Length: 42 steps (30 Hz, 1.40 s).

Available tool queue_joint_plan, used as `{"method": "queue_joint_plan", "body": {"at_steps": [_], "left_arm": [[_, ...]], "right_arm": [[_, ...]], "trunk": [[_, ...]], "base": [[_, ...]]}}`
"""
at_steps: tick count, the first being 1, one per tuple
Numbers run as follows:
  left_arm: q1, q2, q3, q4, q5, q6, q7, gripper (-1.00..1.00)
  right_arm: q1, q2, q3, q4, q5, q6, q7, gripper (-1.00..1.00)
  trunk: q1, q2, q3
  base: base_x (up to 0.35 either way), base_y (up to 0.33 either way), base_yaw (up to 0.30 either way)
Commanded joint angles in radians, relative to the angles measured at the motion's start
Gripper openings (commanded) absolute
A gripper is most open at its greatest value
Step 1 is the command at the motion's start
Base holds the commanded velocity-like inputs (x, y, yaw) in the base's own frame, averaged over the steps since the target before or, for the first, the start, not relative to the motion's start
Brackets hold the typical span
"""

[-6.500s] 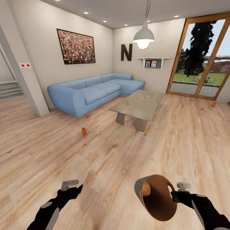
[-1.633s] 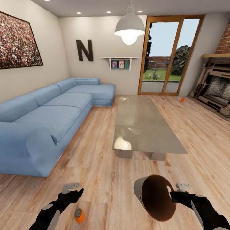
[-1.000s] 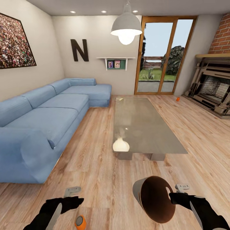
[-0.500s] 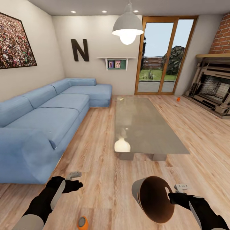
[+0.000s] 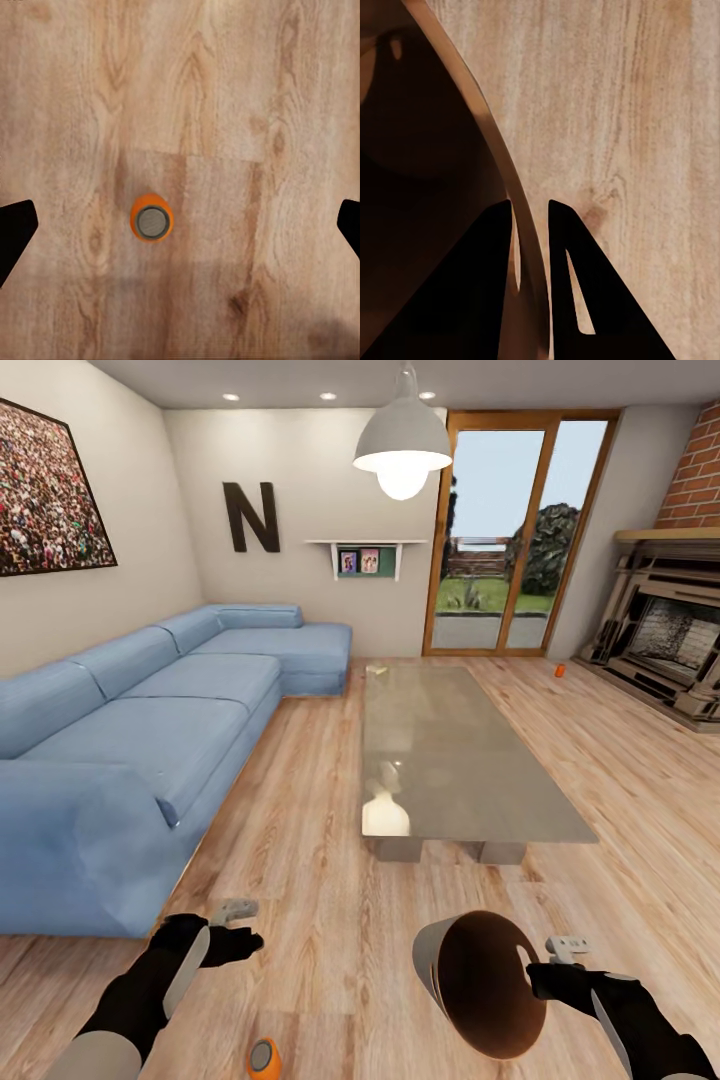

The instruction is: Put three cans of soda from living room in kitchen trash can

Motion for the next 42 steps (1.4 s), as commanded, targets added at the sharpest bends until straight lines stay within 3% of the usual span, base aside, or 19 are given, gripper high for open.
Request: {"method": "queue_joint_plan", "body": {"at_steps": [1, 4, 14, 21, 26, 30, 39, 42], "left_arm": [[0.000, 0.000, -0.006, 0.000, -0.001, 0.000, 0.001, 1.00], [-0.002, -0.001, -0.026, 0.000, 0.000, 0.002, 0.015, 1.00], [-0.004, -0.003, -0.034, -0.002, 0.003, 0.003, 0.082, 1.00], [-0.004, -0.003, -0.034, -0.001, 0.002, 0.000, 0.089, 1.00], [-0.003, -0.003, -0.034, -0.001, 0.002, -0.001, 0.090, 1.00], [-0.002, -0.003, -0.033, 0.000, 0.002, -0.002, 0.090, 1.00], [-0.002, -0.003, -0.031, -0.001, 0.007, -0.002, 0.089, 1.00], [-0.002, -0.004, -0.030, -0.001, 0.010, -0.002, 0.087, 1.00]], "right_arm": [[-0.001, 0.000, -0.001, -0.001, -0.013, 0.003, 0.005, -1.00], [-0.001, 0.000, 0.000, -0.001, -0.013, 0.003, 0.004, -1.00], [-0.001, 0.000, 0.002, -0.002, -0.012, 0.003, 0.004, -1.00], [-0.001, 0.001, 0.004, -0.007, -0.014, 0.021, 0.005, -1.00], [-0.003, 0.000, 0.003, -0.014, -0.015, 0.076, 0.006, -1.00], [-0.015, -0.007, -0.007, -0.035, -0.014, 0.188, 0.006, -1.00], [-0.133, -0.013, -0.004, -0.218, -0.010, 0.581, 0.006, -1.00], [-0.169, -0.015, 0.000, -0.243, -0.006, 0.639, 0.000, -1.00]], "trunk": [[0.000, 0.000, 0.000], [0.000, 0.000, 0.000], [0.000, 0.000, 0.000], [0.000, 0.000, 0.000], [0.000, 0.000, 0.000], [0.000, 0.000, 0.000], [0.000, 0.000, 0.000], [0.000, 0.000, 0.000]], "base": [[0.000, 0.001, 0.000], [0.000, 0.000, 0.000], [0.000, 0.000, 0.000], [0.000, 0.000, 0.000], [0.000, 0.000, 0.000], [0.000, 0.000, 0.000], [0.000, 0.000, 0.000], [0.000, 0.000, 0.000]]}}
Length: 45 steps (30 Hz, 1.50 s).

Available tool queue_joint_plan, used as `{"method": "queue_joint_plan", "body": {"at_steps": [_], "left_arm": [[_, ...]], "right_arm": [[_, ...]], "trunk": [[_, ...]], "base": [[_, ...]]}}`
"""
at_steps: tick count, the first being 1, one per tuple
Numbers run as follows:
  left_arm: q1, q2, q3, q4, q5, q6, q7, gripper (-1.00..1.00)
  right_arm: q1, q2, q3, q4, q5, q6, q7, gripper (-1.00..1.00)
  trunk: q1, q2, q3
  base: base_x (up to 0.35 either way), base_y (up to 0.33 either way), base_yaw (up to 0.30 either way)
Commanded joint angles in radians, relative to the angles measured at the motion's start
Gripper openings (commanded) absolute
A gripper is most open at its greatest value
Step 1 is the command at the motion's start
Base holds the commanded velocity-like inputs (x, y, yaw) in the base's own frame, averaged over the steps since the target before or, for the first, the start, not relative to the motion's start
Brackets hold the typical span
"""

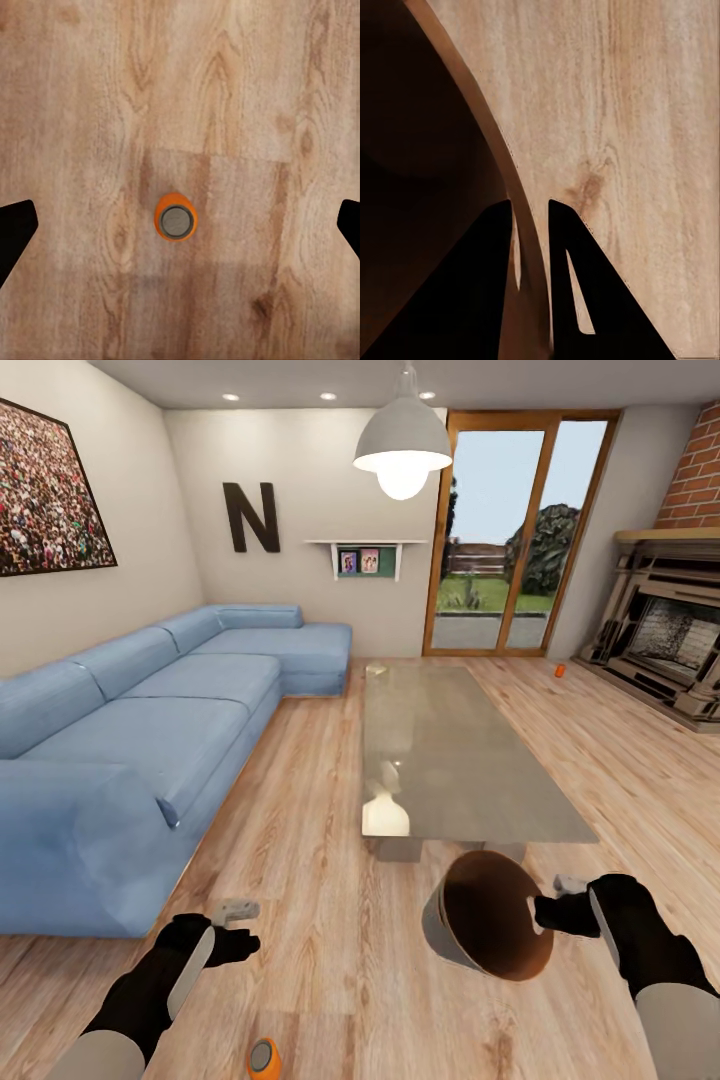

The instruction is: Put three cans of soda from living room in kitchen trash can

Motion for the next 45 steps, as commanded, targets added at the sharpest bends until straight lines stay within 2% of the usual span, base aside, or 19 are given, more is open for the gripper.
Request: {"method": "queue_joint_plan", "body": {"at_steps": [1, 7, 9, 12, 17, 21, 24, 45], "left_arm": [[0.000, 0.000, 0.000, 0.000, 0.000, 0.000, 0.000, 1.00], [0.000, -0.019, 0.001, 0.020, 0.003, 0.001, -0.005, 1.00], [-0.001, -0.033, 0.000, 0.064, 0.004, -0.004, -0.008, 1.00], [-0.001, -0.043, 0.000, 0.131, 0.004, -0.047, -0.009, 1.00], [-0.002, -0.048, -0.001, 0.167, 0.002, -0.079, -0.008, 1.00], [-0.001, -0.048, -0.002, 0.172, 0.000, -0.104, -0.008, 1.00], [-0.001, -0.048, -0.002, 0.172, -0.002, -0.109, -0.008, 1.00], [-0.001, -0.048, -0.005, 0.173, -0.004, -0.156, -0.008, 1.00]], "right_arm": [[-0.005, 0.000, 0.000, -0.003, -0.017, 0.009, -0.001, -1.00], [-0.028, 0.006, 0.007, -0.012, -0.019, 0.029, -0.036, -1.00], [-0.030, 0.010, 0.024, -0.013, -0.018, 0.031, -0.039, -1.00], [-0.031, 0.012, 0.037, -0.017, -0.018, 0.032, -0.040, -1.00], [-0.031, 0.013, 0.045, -0.021, -0.019, 0.033, -0.041, -1.00], [-0.030, 0.014, 0.077, -0.022, -0.020, 0.033, -0.041, -1.00], [-0.031, 0.015, 0.085, -0.022, -0.020, 0.033, -0.041, -1.00], [-0.030, 0.023, 0.096, -0.022, -0.020, 0.033, -0.041, -1.00]], "trunk": [[0.000, 0.000, 0.000], [0.023, -0.042, -0.019], [0.031, -0.056, -0.025], [0.042, -0.077, -0.034], [0.061, -0.112, -0.050], [0.077, -0.140, -0.063], [0.088, -0.161, -0.072], [0.169, -0.308, -0.138]], "base": [[0.000, 0.000, 0.000], [0.000, 0.000, 0.000], [0.000, 0.000, 0.000], [0.000, 0.000, 0.000], [0.000, 0.000, 0.000], [0.000, 0.000, 0.000], [0.000, 0.000, 0.000], [0.000, 0.000, 0.000]]}}
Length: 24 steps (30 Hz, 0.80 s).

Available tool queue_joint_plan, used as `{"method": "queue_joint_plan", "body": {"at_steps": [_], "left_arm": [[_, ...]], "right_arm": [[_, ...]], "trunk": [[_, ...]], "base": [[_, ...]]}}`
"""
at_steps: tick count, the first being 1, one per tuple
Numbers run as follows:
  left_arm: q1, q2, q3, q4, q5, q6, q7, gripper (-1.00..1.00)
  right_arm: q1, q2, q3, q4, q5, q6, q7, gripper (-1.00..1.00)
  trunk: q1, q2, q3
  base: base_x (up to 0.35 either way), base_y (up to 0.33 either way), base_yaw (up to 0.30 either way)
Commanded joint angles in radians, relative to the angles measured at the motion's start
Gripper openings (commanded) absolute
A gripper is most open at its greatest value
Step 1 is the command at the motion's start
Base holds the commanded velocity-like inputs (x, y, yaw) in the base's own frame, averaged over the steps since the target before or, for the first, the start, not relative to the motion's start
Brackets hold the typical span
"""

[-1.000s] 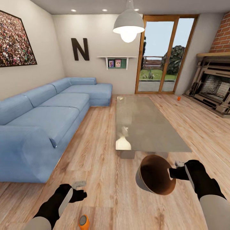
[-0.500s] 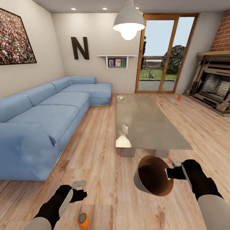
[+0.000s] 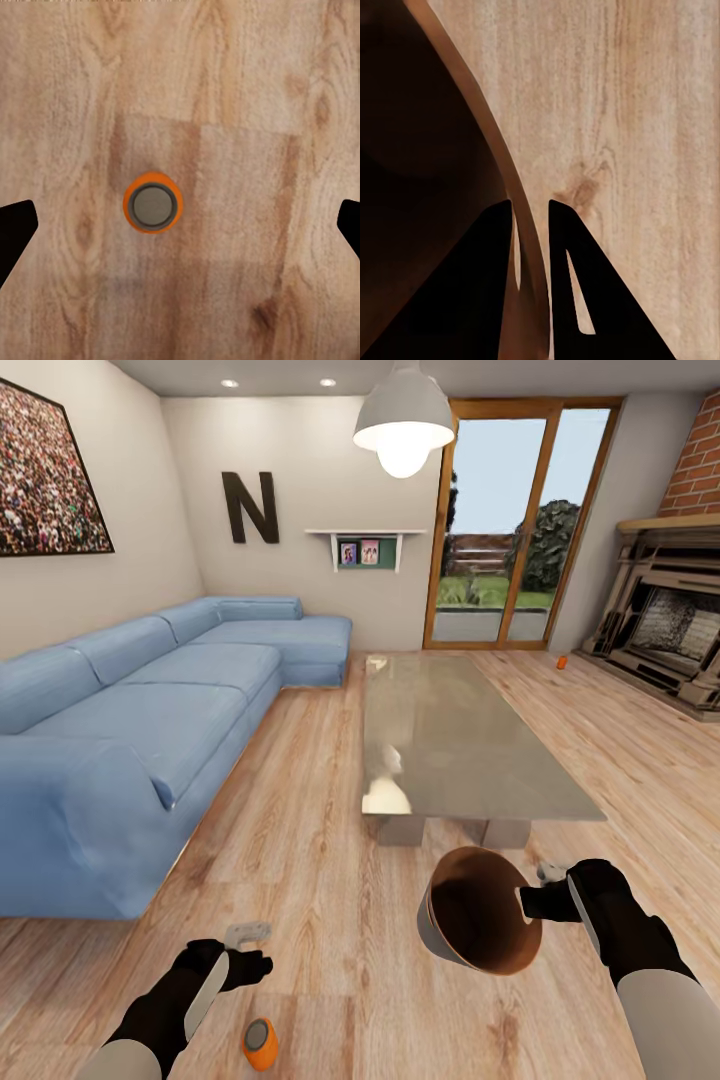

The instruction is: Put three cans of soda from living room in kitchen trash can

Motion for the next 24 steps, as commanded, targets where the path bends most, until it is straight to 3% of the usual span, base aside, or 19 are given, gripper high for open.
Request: {"method": "queue_joint_plan", "body": {"at_steps": [1, 18, 24], "left_arm": [[0.000, 0.000, 0.000, 0.001, -0.001, -0.007, 0.000, 1.00], [0.000, 0.001, -0.001, 0.000, -0.001, -0.024, 0.001, 1.00], [0.000, 0.001, -0.002, 0.001, -0.003, -0.063, -0.001, 1.00]], "right_arm": [[-0.001, 0.000, 0.000, 0.000, -0.027, 0.004, 0.004, -1.00], [-0.001, 0.000, 0.000, 0.000, -0.027, 0.004, 0.004, -1.00], [-0.001, 0.006, 0.000, 0.000, -0.027, 0.003, 0.004, -1.00]], "trunk": [[0.004, -0.007, -0.003], [0.069, -0.126, -0.056], [0.092, -0.168, -0.075]], "base": [[0.000, 0.000, 0.000], [0.000, 0.000, 0.000], [0.000, 0.000, 0.000]]}}
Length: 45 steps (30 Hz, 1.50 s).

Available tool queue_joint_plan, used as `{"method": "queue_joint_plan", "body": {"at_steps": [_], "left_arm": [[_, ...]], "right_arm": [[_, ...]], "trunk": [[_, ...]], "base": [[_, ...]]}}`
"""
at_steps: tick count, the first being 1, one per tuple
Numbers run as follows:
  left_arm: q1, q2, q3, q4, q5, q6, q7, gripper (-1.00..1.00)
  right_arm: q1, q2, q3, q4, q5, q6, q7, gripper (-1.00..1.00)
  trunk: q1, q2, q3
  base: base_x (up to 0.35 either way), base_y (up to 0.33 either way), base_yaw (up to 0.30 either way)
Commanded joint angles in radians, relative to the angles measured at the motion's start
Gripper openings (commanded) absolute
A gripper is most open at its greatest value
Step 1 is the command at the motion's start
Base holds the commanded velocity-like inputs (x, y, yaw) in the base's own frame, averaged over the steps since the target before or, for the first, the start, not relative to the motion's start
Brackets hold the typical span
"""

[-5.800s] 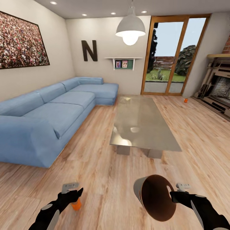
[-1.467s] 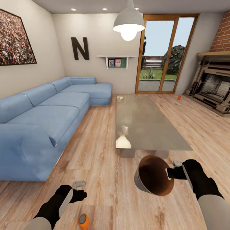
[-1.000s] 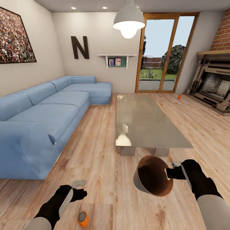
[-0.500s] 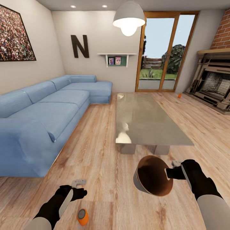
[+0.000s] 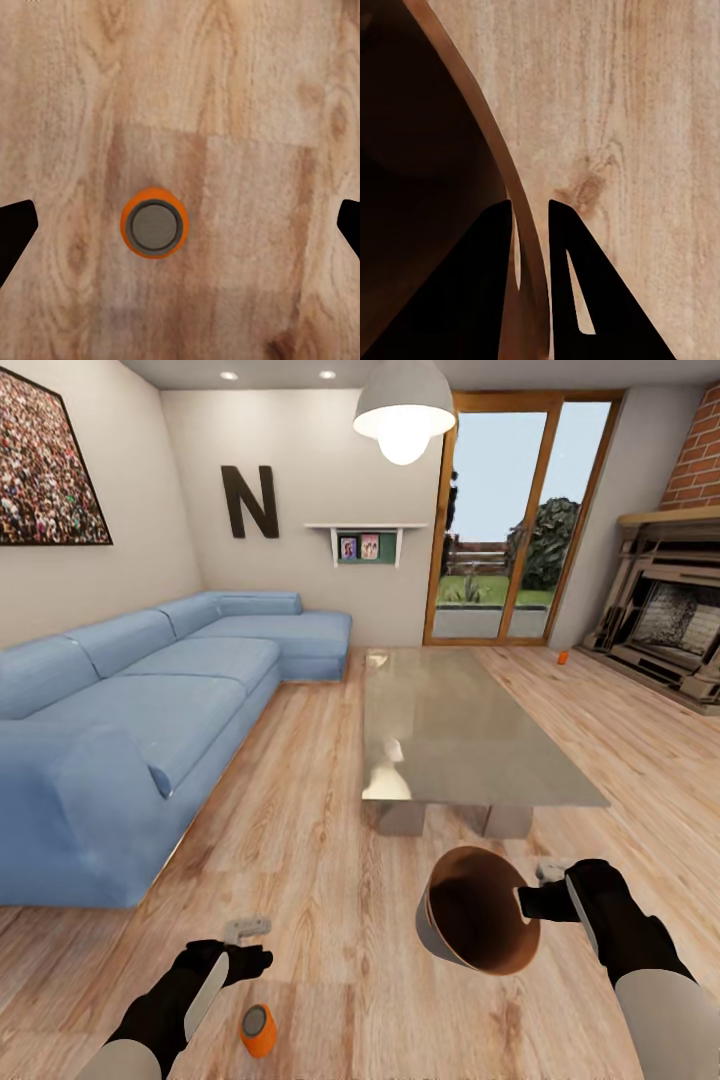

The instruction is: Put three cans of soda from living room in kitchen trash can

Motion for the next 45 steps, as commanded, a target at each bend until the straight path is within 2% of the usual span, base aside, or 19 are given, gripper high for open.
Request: {"method": "queue_joint_plan", "body": {"at_steps": [1, 7, 13, 21, 27, 30, 37, 38, 40, 45], "left_arm": [[0.000, 0.000, 0.000, 0.000, 0.000, -0.002, 0.000, 1.00], [0.000, 0.000, 0.000, 0.000, 0.000, -0.007, -0.001, 1.00], [0.000, 0.000, 0.000, 0.000, 0.000, -0.008, -0.001, 1.00], [0.000, -0.001, 0.000, -0.001, 0.000, -0.008, -0.001, 1.00], [0.000, -0.001, 0.001, 0.000, 0.000, -0.008, -0.001, 1.00], [0.000, -0.001, 0.000, 0.000, 0.000, -0.008, -0.001, 1.00], [0.000, -0.002, -0.012, 0.000, 0.000, -0.008, 0.000, 1.00], [-0.001, -0.003, -0.017, -0.005, 0.004, -0.014, -0.006, 1.00], [-0.001, -0.003, -0.025, -0.004, 0.004, -0.020, -0.007, 1.00], [-0.001, -0.003, -0.025, -0.004, 0.004, -0.020, -0.007, 1.00]], "right_arm": [[-0.001, 0.001, -0.001, 0.000, -0.028, 0.004, 0.004, -1.00], [-0.001, 0.013, 0.000, 0.000, -0.028, 0.003, 0.004, -1.00], [-0.001, 0.014, -0.002, -0.001, -0.028, 0.002, 0.004, -1.00], [-0.002, 0.011, -0.005, -0.053, -0.029, 0.016, 0.005, -1.00], [-0.043, 0.002, -0.004, -0.151, -0.029, 0.039, 0.005, -1.00], [-0.075, 0.000, -0.003, -0.160, -0.030, 0.039, 0.005, -1.00], [-0.118, -0.003, 0.037, -0.160, -0.030, 0.039, 0.005, -1.00], [-0.116, -0.005, 0.043, -0.154, -0.007, 0.039, 0.003, -1.00], [-0.116, -0.005, 0.056, -0.137, 0.008, 0.039, 0.003, -1.00], [-0.116, -0.005, 0.057, -0.134, 0.114, 0.039, 0.003, -1.00]], "trunk": [[0.004, -0.007, -0.003], [0.027, -0.049, -0.022], [0.050, -0.091, -0.041], [0.080, -0.147, -0.066], [0.103, -0.189, -0.085], [0.105, -0.190, -0.096], [0.108, -0.192, -0.123], [0.108, -0.192, -0.123], [0.108, -0.192, -0.123], [0.108, -0.192, -0.123]], "base": [[0.000, 0.000, 0.000], [0.000, 0.000, 0.000], [0.000, 0.000, 0.000], [0.000, 0.000, 0.000], [0.000, 0.000, 0.000], [0.000, 0.000, 0.000], [0.000, 0.000, 0.000], [0.000, 0.000, 0.000], [0.000, 0.000, 0.000], [0.000, 0.000, 0.000]]}}
